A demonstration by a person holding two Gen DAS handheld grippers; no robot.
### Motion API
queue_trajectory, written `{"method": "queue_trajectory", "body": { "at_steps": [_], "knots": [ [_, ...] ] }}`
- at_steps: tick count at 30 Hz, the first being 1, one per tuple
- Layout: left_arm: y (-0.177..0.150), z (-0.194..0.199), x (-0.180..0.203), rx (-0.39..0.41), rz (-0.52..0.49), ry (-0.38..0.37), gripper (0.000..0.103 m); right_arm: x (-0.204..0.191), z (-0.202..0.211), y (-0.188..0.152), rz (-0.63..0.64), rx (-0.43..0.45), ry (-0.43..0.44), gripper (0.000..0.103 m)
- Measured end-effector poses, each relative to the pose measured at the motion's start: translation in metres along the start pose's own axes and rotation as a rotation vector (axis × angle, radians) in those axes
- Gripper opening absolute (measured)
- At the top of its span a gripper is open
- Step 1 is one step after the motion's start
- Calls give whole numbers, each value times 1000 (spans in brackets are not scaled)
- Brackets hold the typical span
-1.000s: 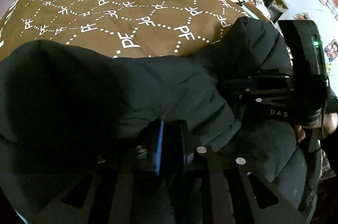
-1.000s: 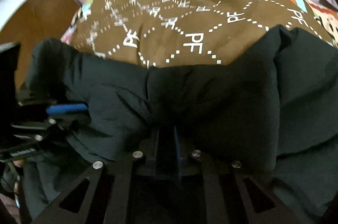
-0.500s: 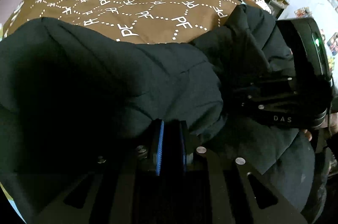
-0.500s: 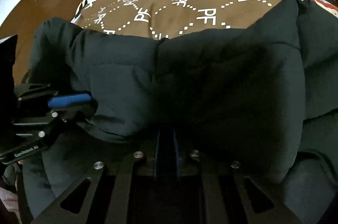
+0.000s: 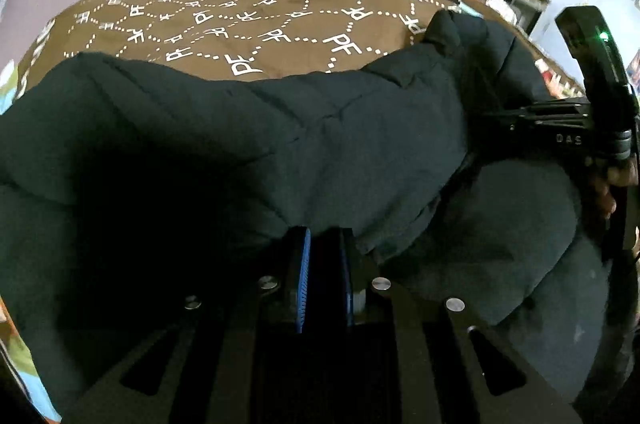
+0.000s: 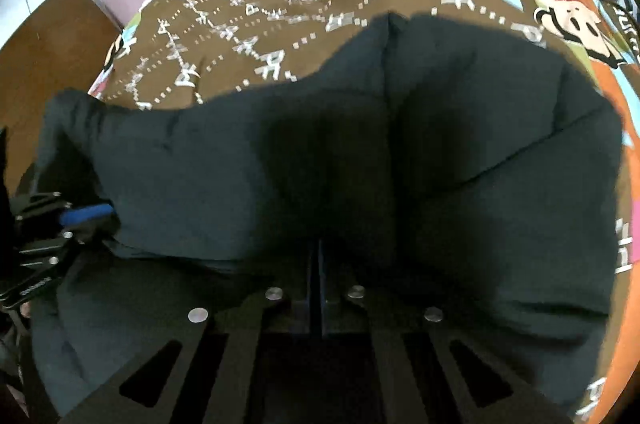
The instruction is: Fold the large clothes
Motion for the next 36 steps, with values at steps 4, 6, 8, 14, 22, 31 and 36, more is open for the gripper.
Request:
{"method": "queue_trajectory", "body": {
  "at_steps": [4, 6, 8, 14, 22, 31, 36],
  "knots": [
    [-1, -2, -2, 20, 0, 21, 11, -9, 12, -4, 17, 45, 9, 4],
    [-1, 3, -4, 51, 22, 23, 11, -13, 23, -5, 22, 85, 22, 8],
    [1, 9, -7, 67, 48, 30, 11, -19, 36, -7, 25, 138, 33, 19],
    [1, 42, -20, 85, 158, 72, 32, -39, 80, -11, 41, 256, 14, 51],
    [0, 114, -25, 185, 323, 87, 60, -80, 135, -24, 97, 358, -6, 73],
    [-17, 210, -5, 287, 318, 115, 94, -136, 210, -55, 137, 445, -7, 91],
    [-29, 266, 9, 336, 262, 159, 95, -155, 253, -78, 144, 487, -8, 96]
  ]
}}
Point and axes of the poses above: each gripper's, at about its wrist camera, not at the fingertips, and z roughly against the way its jaws point, x to its right, y to its top, the point moved 9 cm from there along -z, roughly the way its jaws point, and after that the axes turned 13 degrees about y, right-handed, at the moved point
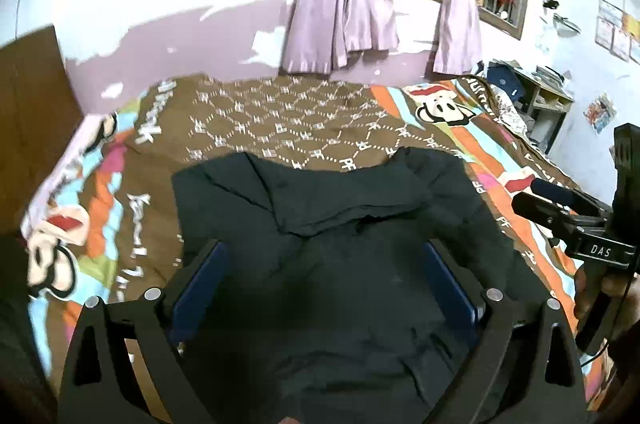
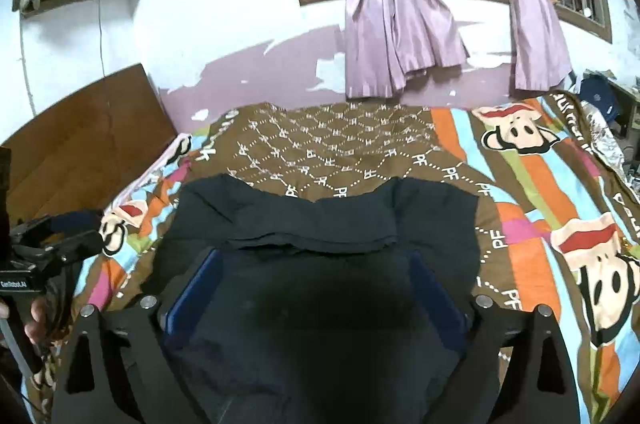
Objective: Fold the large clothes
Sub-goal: 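Release the jacket and move both grippers back above the folded jacket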
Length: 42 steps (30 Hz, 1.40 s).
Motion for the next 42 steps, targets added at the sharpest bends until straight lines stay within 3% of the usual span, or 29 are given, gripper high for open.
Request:
{"method": "queue_trajectory", "body": {
  "at_steps": [12, 19, 27, 31, 42],
  "knots": [
    [1, 118, 28, 37, -114, 5, 96, -56, 108, -11, 45, 59, 5, 100],
    [-27, 161, 39, 48, -126, -13, 96, -85, 143, -36, 83, 51, 11, 101],
    [-67, 190, 46, 48, -145, -18, 96, -99, 165, -71, 69, 44, 16, 101],
    [-91, 196, 51, 43, -162, -58, 96, -97, 173, -94, 60, 25, 1, 101],
    [-173, 173, 63, 20, -225, -87, 96, -76, 170, -169, 48, -73, -51, 101]
  ]
}}
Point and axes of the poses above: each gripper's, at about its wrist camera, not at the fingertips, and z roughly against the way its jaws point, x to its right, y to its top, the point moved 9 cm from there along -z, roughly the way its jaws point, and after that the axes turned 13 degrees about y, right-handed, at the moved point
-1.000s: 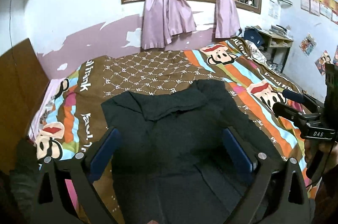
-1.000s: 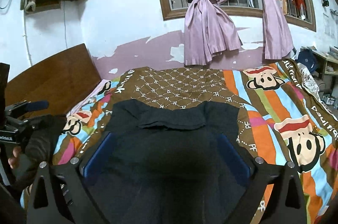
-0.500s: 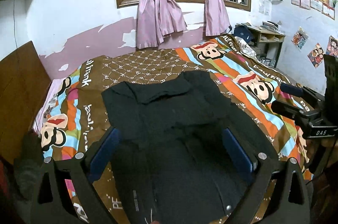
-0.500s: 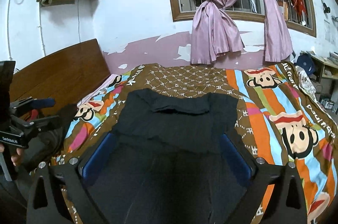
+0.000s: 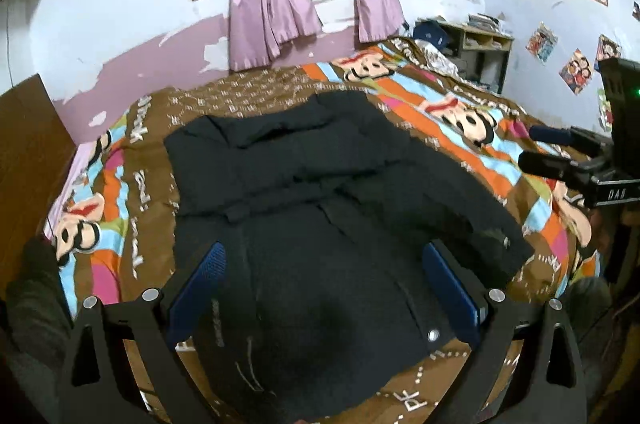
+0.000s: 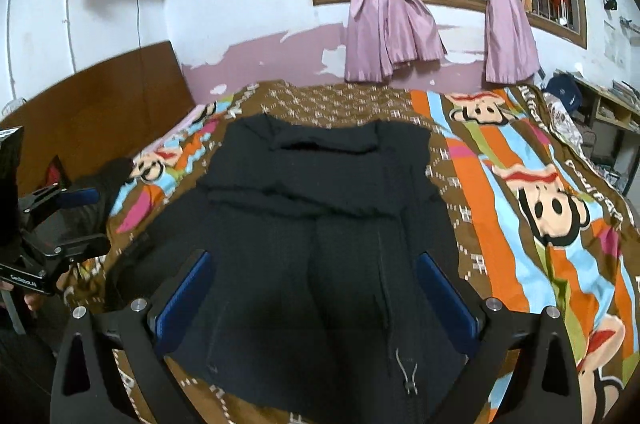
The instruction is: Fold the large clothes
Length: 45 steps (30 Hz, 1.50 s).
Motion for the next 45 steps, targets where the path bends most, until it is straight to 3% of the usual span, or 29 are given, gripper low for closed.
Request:
{"method": "queue_trajectory", "body": {
  "at_steps": [6, 15, 20, 26, 30, 36, 39, 45],
  "knots": [
    [-45, -20, 5, -57, 8, -14, 96, 10, -14, -52, -8, -90, -8, 101],
    [-99, -23, 16, -72, -120, 27, 96, 12, -42, -122, -7, -301, -29, 102],
    [-135, -36, 31, -160, -205, 1, 96, 2, -55, -154, 59, -417, -45, 102],
    [-163, -57, 37, -257, -267, 49, 96, 5, -70, -176, 89, -521, -117, 103],
    [-176, -66, 38, -290, -277, 73, 96, 19, -81, -196, 83, -600, -214, 103],
    [-185, -73, 35, -303, -268, 102, 96, 28, -93, -195, 104, -554, -325, 103],
    [-183, -73, 35, -302, -259, 99, 96, 31, -91, -186, 107, -490, -367, 103],
    [-180, -70, 35, -290, -230, 86, 96, 34, -65, -139, 41, -306, -333, 100]
  ]
}}
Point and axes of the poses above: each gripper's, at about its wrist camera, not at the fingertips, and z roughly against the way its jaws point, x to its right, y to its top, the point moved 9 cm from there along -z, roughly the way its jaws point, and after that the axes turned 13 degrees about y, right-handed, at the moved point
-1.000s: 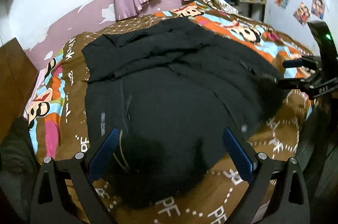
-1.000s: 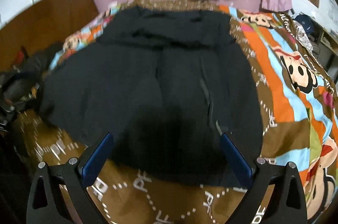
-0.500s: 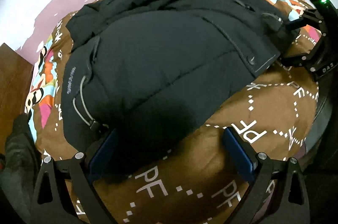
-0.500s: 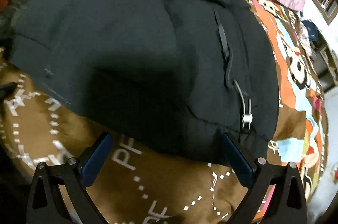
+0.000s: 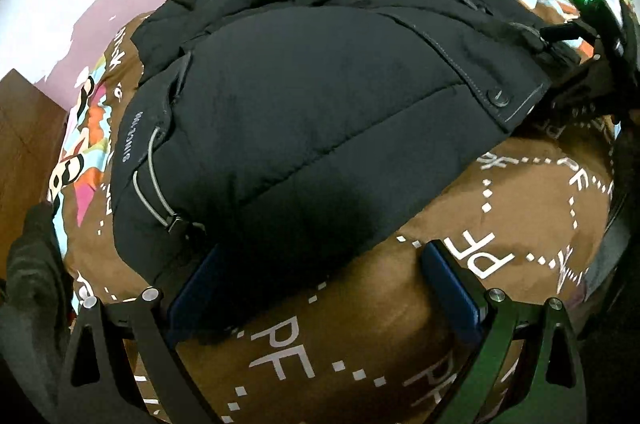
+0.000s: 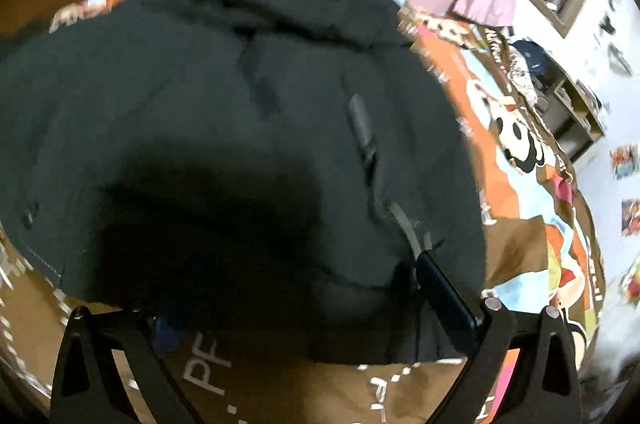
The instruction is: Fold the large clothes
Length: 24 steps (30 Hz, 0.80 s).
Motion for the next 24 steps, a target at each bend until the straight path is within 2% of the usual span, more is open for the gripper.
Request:
{"method": "queue_trajectory", "body": {
  "at_steps": [5, 9, 15, 21, 24],
  "knots": [
    [8, 9, -1, 28, 61, -49, 96, 6, 15, 41, -10, 48, 28, 100],
    [14, 18, -2, 73, 65, -24, 96, 1, 24, 61, -15, 78, 53, 100],
    [14, 21, 6, 147, -38, 142, 96, 6, 28, 76, -33, 94, 74, 100],
    [20, 33, 15, 296, -180, 387, 96, 8, 31, 82, -58, 107, 95, 100],
    [22, 36, 12, 317, -183, 419, 96, 8, 31, 82, -59, 106, 97, 100]
  ]
}}
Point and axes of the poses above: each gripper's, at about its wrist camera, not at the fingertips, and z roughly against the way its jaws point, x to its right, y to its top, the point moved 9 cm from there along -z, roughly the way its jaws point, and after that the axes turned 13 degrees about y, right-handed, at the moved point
